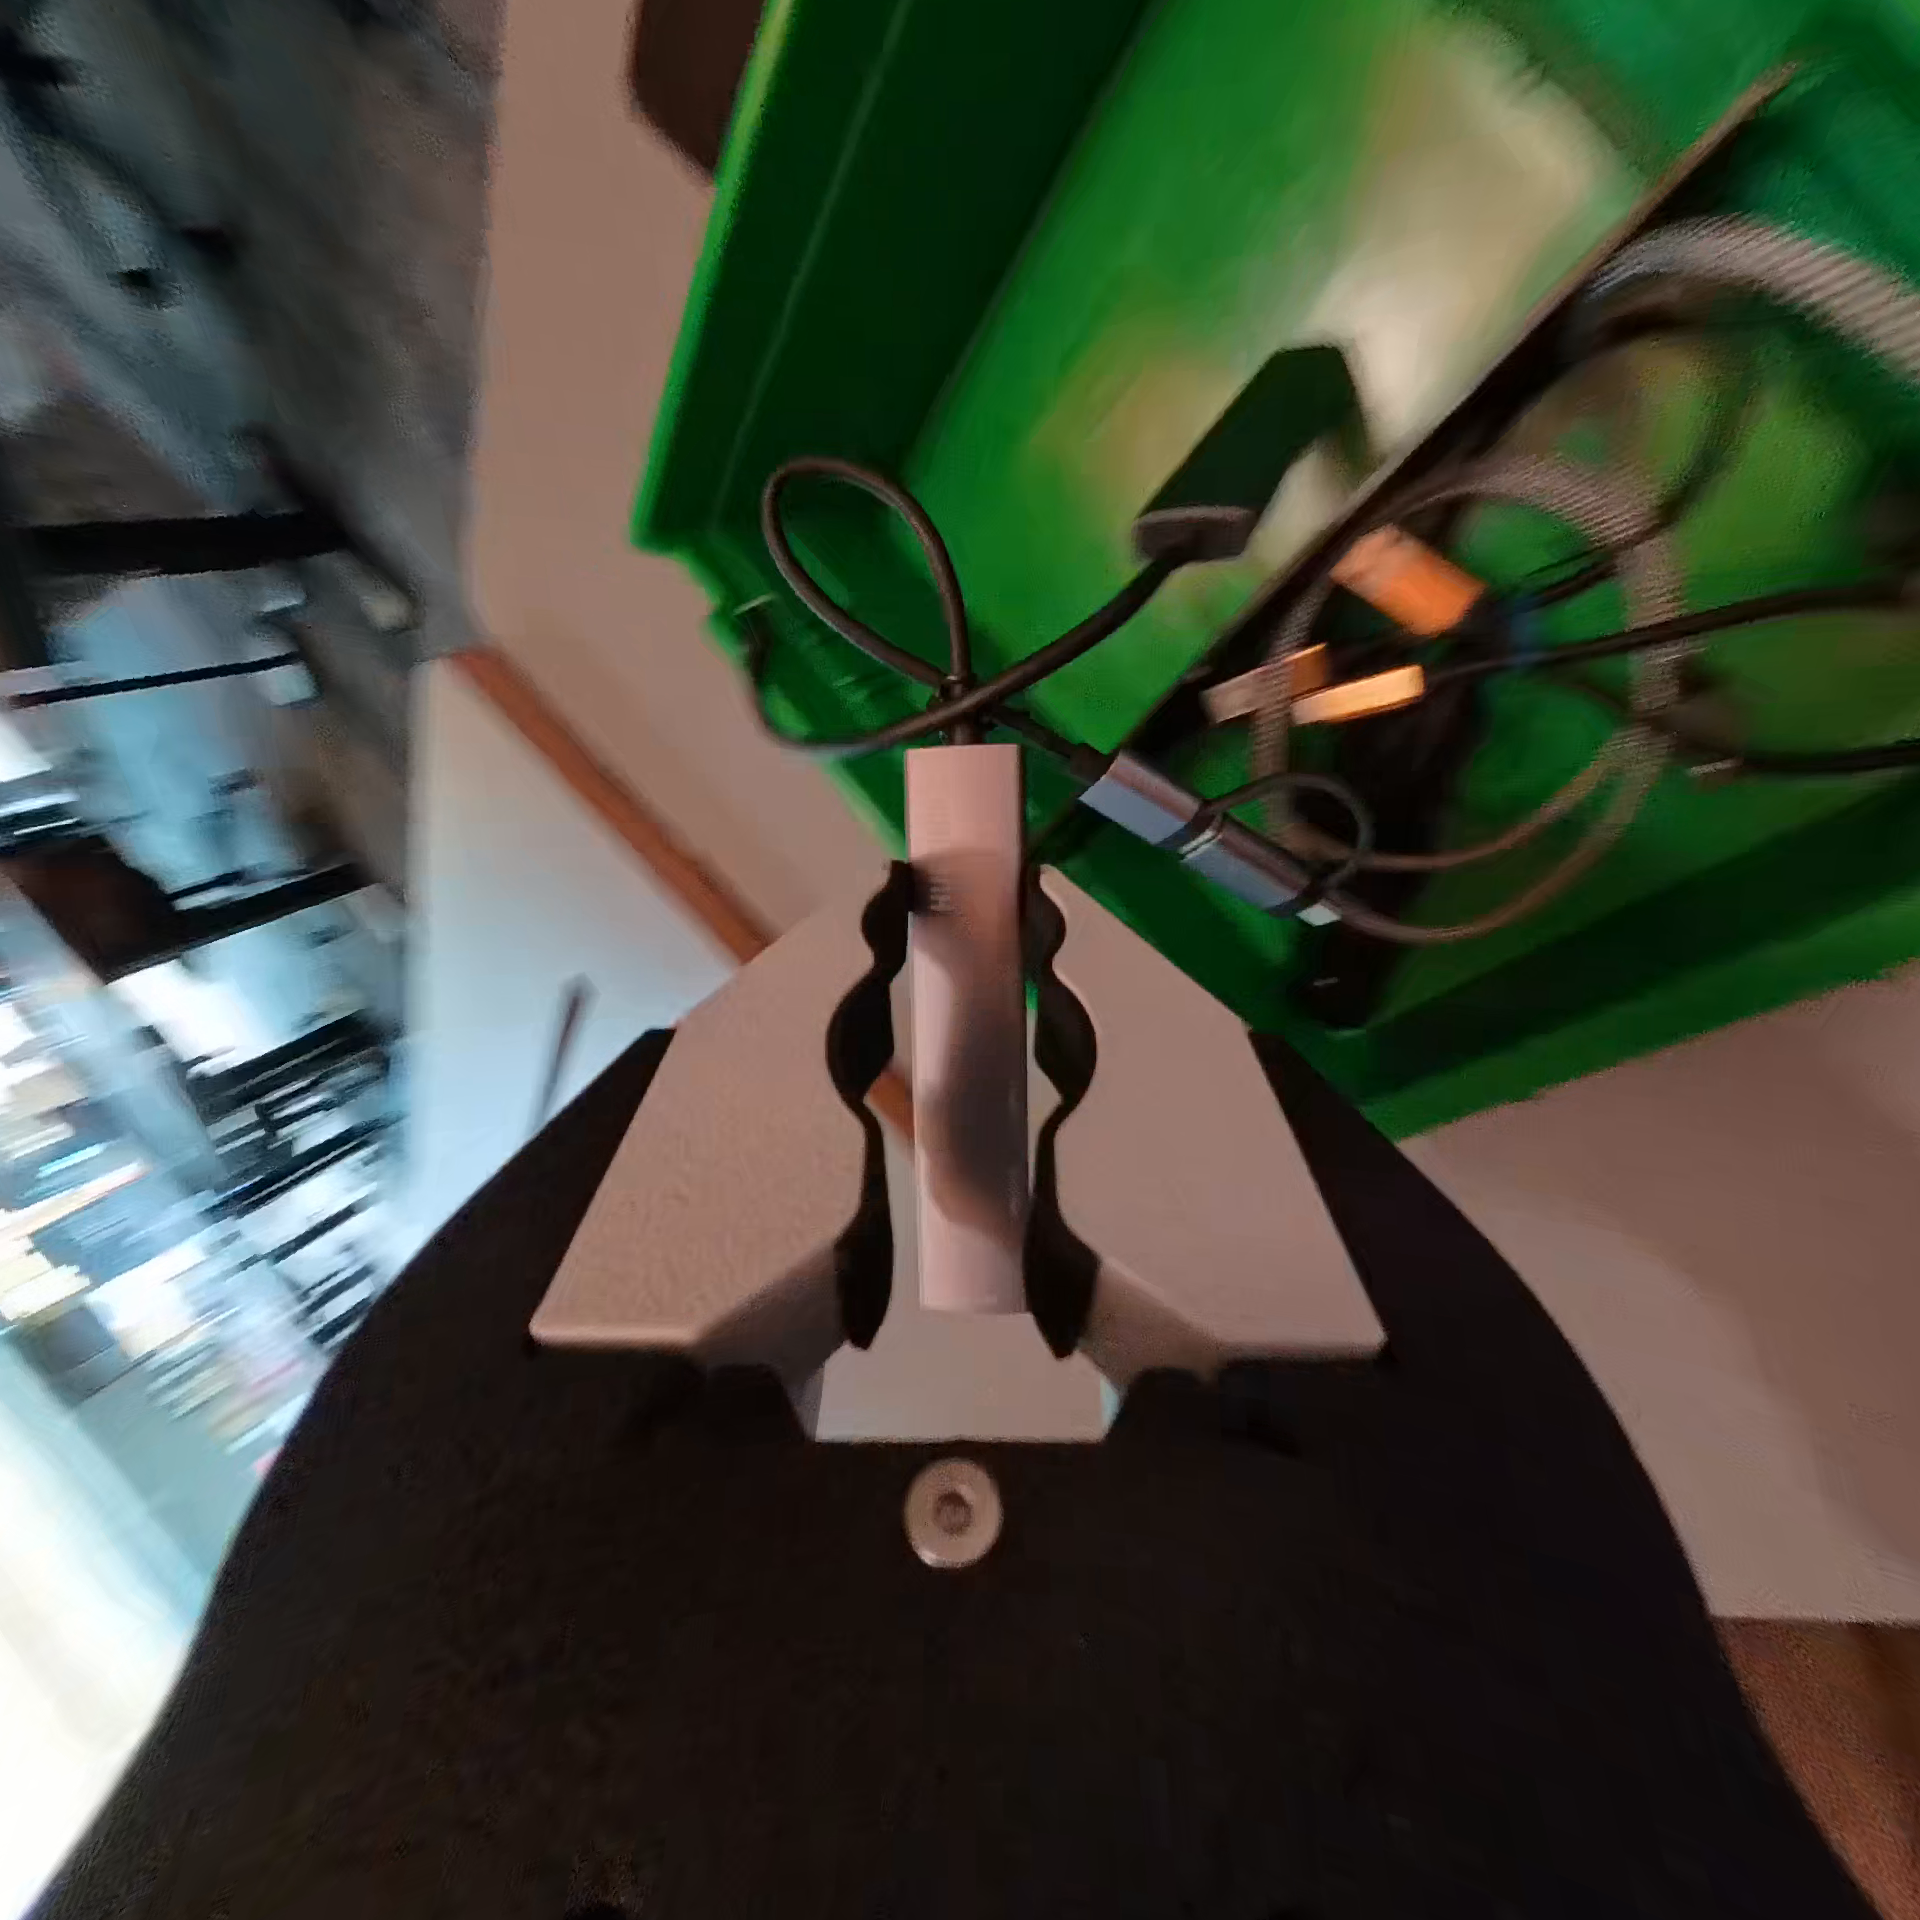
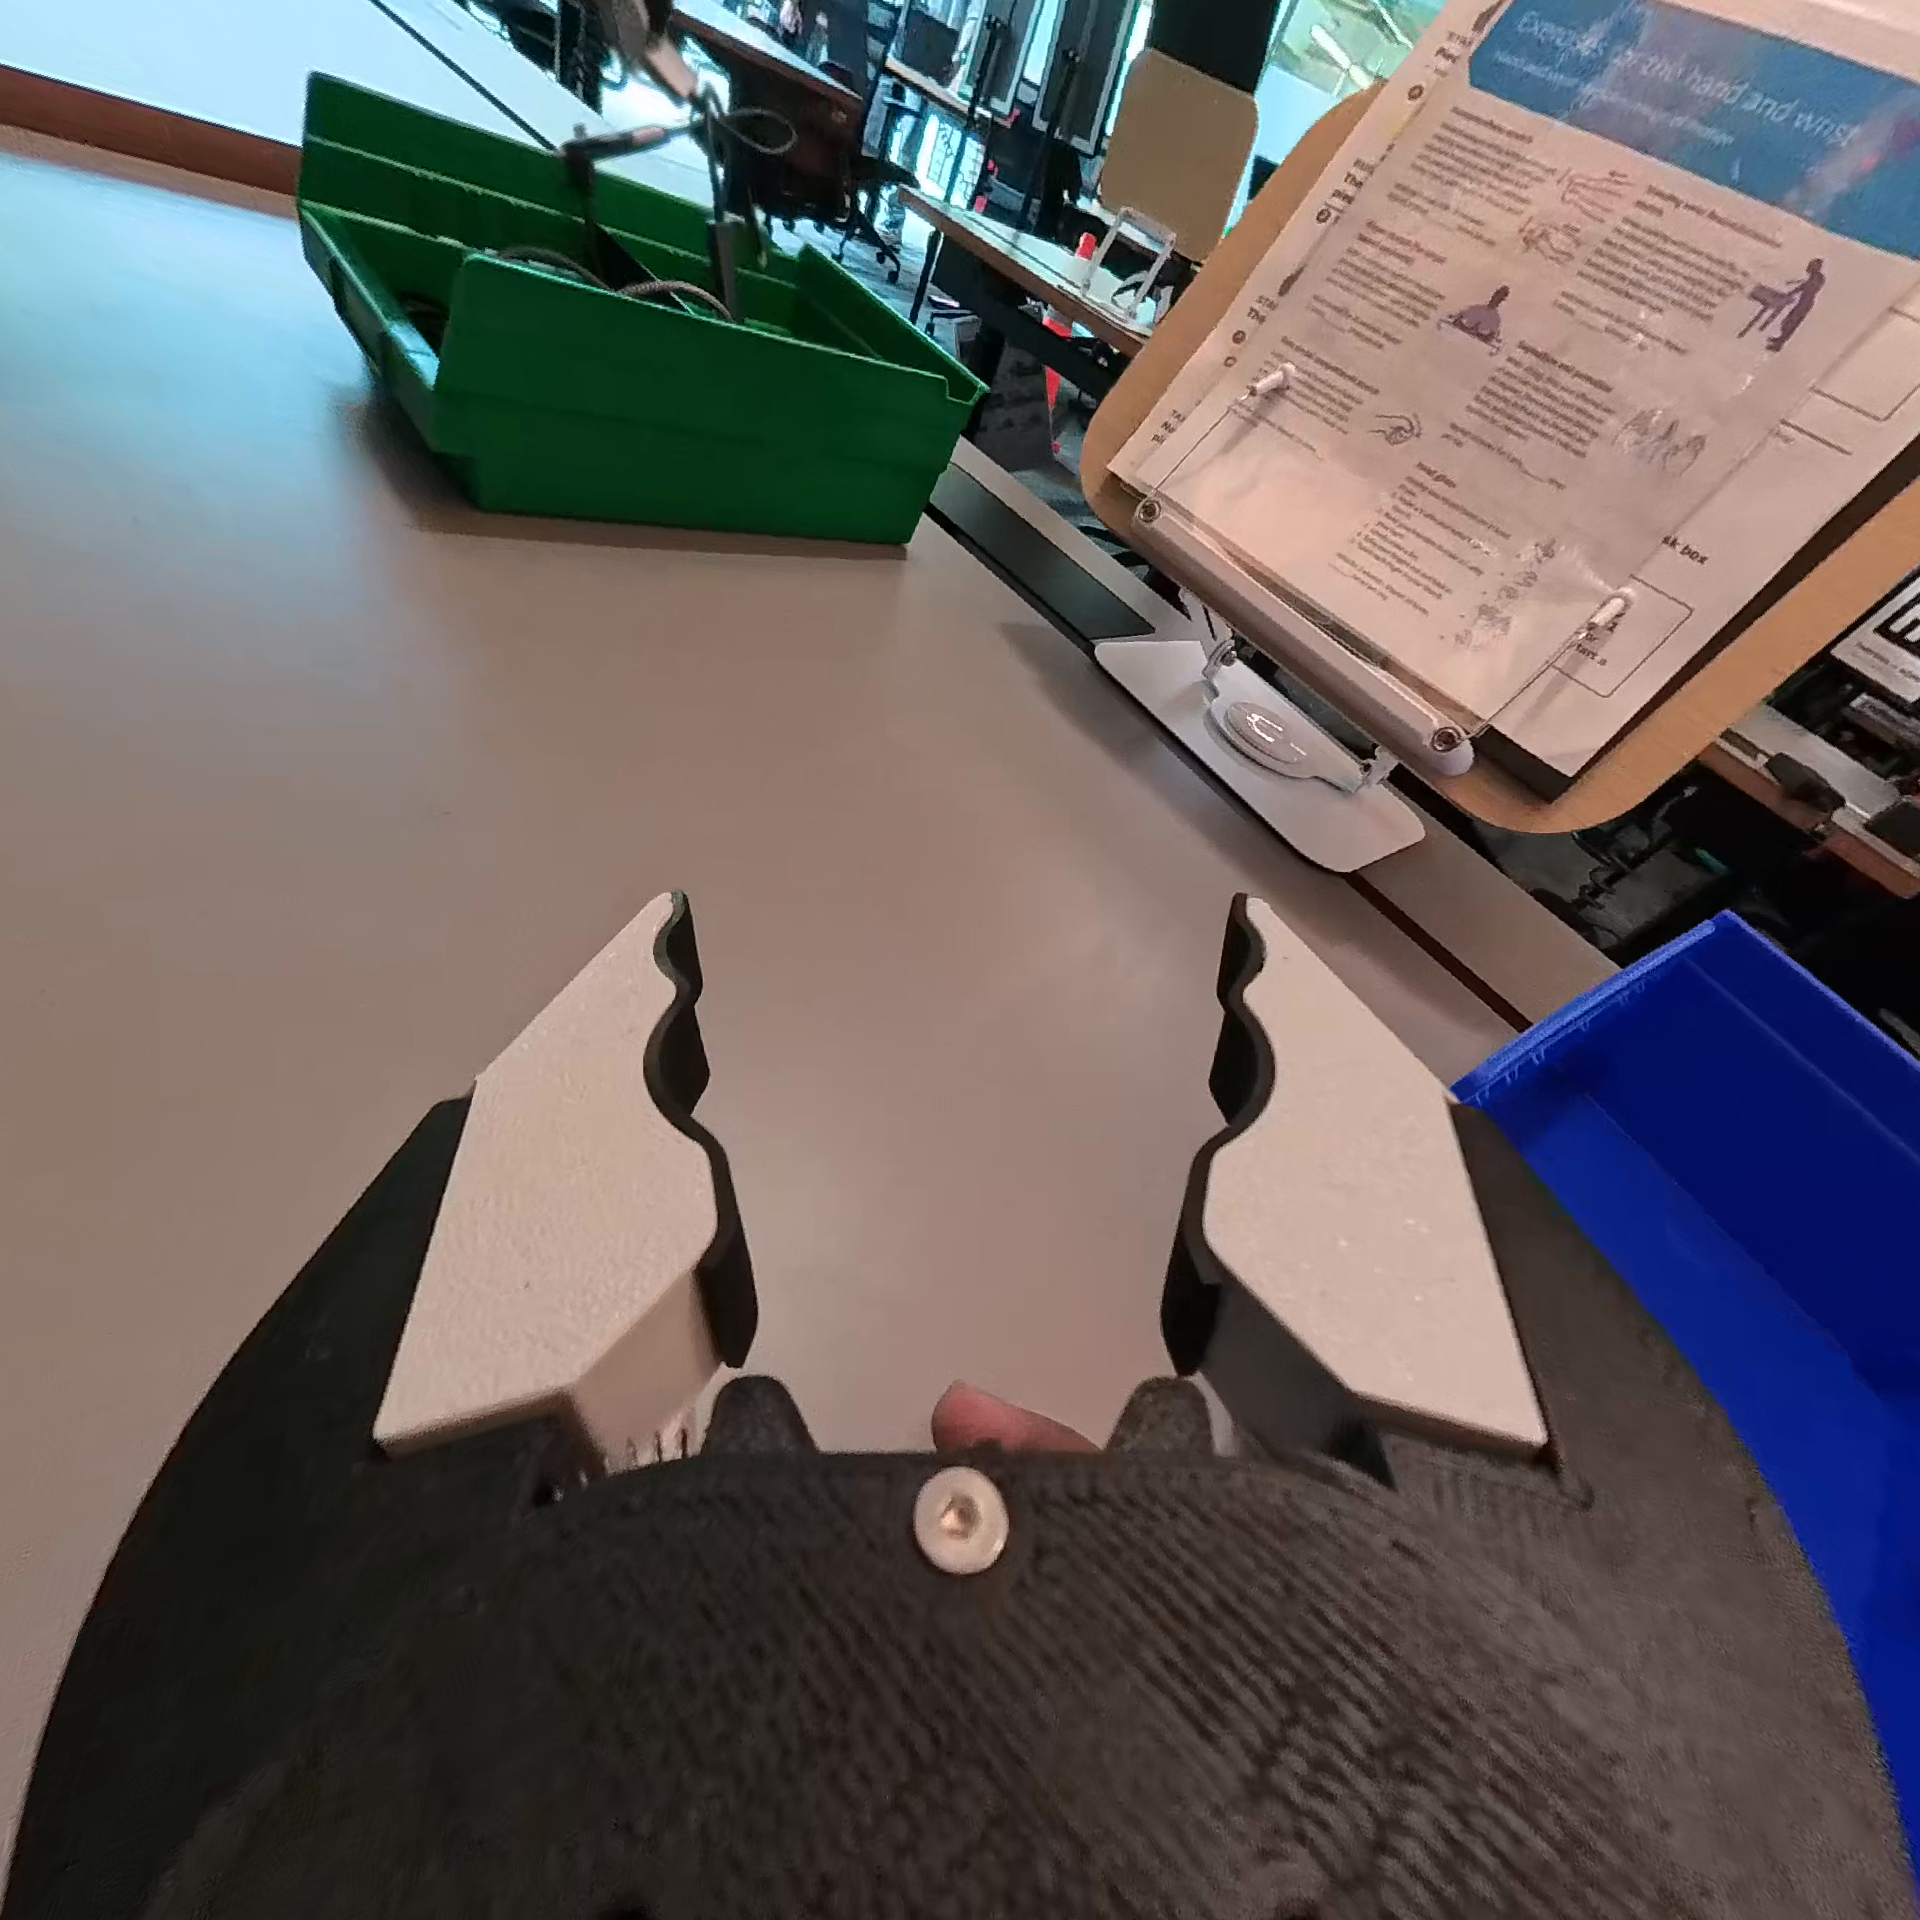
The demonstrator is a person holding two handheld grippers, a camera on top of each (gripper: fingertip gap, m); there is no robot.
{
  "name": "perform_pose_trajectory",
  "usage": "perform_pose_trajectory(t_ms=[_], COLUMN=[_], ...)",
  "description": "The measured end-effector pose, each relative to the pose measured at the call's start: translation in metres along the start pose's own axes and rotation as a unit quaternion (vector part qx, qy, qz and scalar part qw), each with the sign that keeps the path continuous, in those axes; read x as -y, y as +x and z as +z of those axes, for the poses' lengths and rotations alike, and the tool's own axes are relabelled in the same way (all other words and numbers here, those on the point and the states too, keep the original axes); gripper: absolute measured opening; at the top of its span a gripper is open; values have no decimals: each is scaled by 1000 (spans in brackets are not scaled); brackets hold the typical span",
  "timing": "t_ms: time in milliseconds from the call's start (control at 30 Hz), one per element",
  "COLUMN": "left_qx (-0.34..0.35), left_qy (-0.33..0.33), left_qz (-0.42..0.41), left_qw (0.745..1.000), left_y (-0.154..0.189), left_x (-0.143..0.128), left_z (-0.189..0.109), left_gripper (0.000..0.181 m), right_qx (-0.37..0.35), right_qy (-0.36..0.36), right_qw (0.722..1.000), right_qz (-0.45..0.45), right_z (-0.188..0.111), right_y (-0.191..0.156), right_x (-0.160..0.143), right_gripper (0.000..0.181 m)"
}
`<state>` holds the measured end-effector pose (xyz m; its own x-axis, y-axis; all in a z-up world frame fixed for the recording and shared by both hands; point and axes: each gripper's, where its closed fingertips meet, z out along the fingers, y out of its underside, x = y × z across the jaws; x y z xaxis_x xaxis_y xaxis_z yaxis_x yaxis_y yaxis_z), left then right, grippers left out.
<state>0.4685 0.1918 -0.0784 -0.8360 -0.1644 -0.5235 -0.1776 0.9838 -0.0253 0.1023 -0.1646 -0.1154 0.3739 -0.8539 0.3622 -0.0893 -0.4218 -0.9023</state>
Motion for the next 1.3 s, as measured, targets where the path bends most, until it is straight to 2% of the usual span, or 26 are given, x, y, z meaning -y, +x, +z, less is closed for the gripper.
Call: perform_pose_trajectory(t_ms=[67,167,267,333,400,467,567,667,733,833,967,1100,1200,1300], left_qx=[66,132,130,107,74,49,28,-11,-11,30,68,106,32,-19], left_qy=[-47,-53,-23,-13,-29,-67,-184,-225,-246,-305,-304,-296,-252,-265], left_qz=[78,222,354,407,440,457,461,435,432,420,339,346,420,459], left_qw=[994,965,926,907,894,886,868,872,868,854,888,884,871,847], left_y=[-15,-22,-3,13,24,26,11,8,1,-22,-36,-49,-22,-7], left_x=[-5,16,50,66,70,65,37,18,9,-5,-6,1,4,-4], left_z=[2,0,-5,-6,-4,1,7,8,9,6,4,-3,2,-1], left_gripper=[20,19,19,20,20,19,20,19,20,19,19,19,19,19], right_qx=[-3,-8,-13,-17,-19,-21,-27,-31,-34,-38,-47,-52,-55,-58], right_qy=[2,3,2,2,1,-2,-4,-8,-10,-11,-11,-11,-9,-8], right_qw=[1000,1000,1000,1000,1000,1000,999,999,999,999,998,997,997,996], right_qz=[-1,3,2,5,12,15,18,22,27,34,46,52,59,66], right_z=[-2,-6,-9,-10,-12,-14,-17,-20,-21,-24,-27,-30,-32,-33], right_y=[1,3,7,11,13,16,22,26,30,35,42,47,50,52], right_x=[2,3,2,1,-1,-4,-6,-11,-14,-17,-21,-23,-24,-26], right_gripper=[100,99,99,99,99,99,99,99,99,99,99,99,99,98])
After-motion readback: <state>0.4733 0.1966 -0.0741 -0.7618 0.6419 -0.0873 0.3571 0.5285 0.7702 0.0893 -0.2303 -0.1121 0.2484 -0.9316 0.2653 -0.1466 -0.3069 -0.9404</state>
